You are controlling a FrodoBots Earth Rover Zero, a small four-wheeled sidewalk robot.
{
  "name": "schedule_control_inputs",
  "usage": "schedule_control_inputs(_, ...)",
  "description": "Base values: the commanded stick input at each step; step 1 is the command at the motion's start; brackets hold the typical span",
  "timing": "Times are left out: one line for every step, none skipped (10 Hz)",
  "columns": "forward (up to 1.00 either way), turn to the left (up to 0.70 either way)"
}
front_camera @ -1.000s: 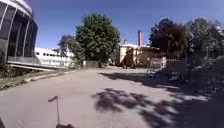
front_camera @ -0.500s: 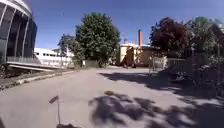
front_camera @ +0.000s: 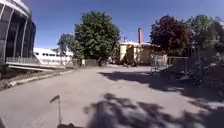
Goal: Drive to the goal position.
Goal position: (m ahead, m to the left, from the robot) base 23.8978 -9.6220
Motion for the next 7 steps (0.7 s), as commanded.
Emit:
schedule_control_inputs(0.6,0.0)
schedule_control_inputs(0.6,0.0)
schedule_control_inputs(0.6,0.0)
schedule_control_inputs(0.6,0.0)
schedule_control_inputs(0.6,0.0)
schedule_control_inputs(0.6,0.0)
schedule_control_inputs(0.6,0.0)
